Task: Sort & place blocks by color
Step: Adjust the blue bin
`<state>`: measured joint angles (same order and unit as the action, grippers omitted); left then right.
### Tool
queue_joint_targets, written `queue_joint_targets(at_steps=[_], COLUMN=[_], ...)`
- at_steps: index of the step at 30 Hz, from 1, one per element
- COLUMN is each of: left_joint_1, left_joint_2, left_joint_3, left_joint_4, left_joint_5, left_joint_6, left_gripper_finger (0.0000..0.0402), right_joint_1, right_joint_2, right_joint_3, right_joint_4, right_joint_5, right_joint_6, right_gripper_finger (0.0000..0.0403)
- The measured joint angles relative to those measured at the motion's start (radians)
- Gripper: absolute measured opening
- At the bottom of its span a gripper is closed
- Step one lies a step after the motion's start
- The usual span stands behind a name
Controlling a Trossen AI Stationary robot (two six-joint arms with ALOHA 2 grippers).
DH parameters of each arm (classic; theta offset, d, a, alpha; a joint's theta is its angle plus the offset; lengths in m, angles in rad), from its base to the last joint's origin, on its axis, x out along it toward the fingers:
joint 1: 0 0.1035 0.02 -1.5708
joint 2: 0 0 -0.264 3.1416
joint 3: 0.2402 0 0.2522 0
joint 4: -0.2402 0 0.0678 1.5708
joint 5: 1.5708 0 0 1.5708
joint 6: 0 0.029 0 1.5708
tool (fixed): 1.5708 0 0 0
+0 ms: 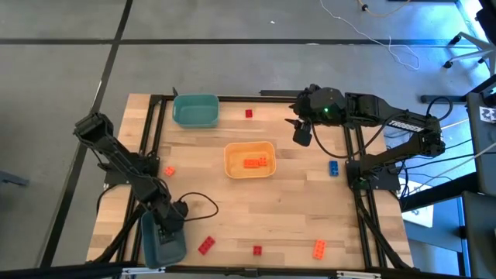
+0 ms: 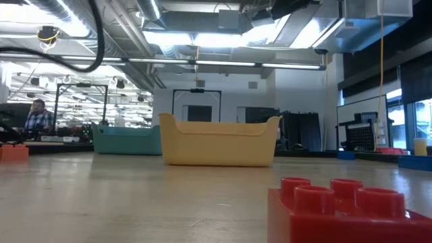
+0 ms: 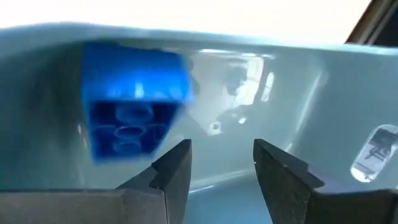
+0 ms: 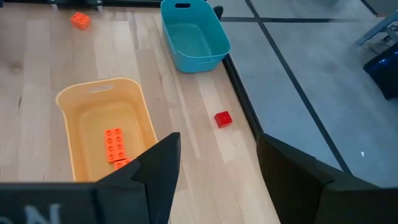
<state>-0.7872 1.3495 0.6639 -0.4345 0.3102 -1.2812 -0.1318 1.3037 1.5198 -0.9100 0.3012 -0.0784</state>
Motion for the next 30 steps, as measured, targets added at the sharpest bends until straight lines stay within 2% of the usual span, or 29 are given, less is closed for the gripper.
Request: queue_joint_targets(at_steps=[9, 11, 16, 18, 20, 24, 30], left_joint_1=[0.006, 0.015, 0.035, 0.058, 0.089, 0.148, 0.182], left_joint_2=[0.000, 0.000, -0.002, -0.002, 0.004, 0.035, 0.106], left_joint_3=[0.163, 0.220, 0.317, 0.322, 0.313, 0.291, 0.289], left_joint_4=[-0.201, -0.246, -0.274, -0.275, -0.276, -0.291, -0.240], left_joint_5=[-0.014, -0.064, -0.298, -0.333, -0.333, -0.253, -0.153], left_joint_6=[-0.019, -0.005, 0.121, 0.154, 0.158, 0.166, 0.252], left_gripper_finger=[0.0165, 0.0165, 0.0165, 0.0165, 0.0165, 0.0159, 0.0104], right_joint_1=[0.000, 0.000, 0.000, 0.000, 0.000, 0.000, 0.000], right_joint_2=[0.000, 0.000, 0.000, 0.000, 0.000, 0.000, 0.000], right_joint_3=[0.000, 0.000, 0.000, 0.000, 0.000, 0.000, 0.000], right_joint_4=[0.000, 0.000, 0.000, 0.000, 0.000, 0.000, 0.000], right_joint_5=[0.000, 0.000, 0.000, 0.000, 0.000, 0.000, -0.015], right_joint_6=[0.000, 0.000, 0.000, 0.000, 0.000, 0.000, 0.003], right_gripper_finger=[0.0213, 0.0213, 0.0213, 0.0213, 0.0213, 0.0213, 0.0213])
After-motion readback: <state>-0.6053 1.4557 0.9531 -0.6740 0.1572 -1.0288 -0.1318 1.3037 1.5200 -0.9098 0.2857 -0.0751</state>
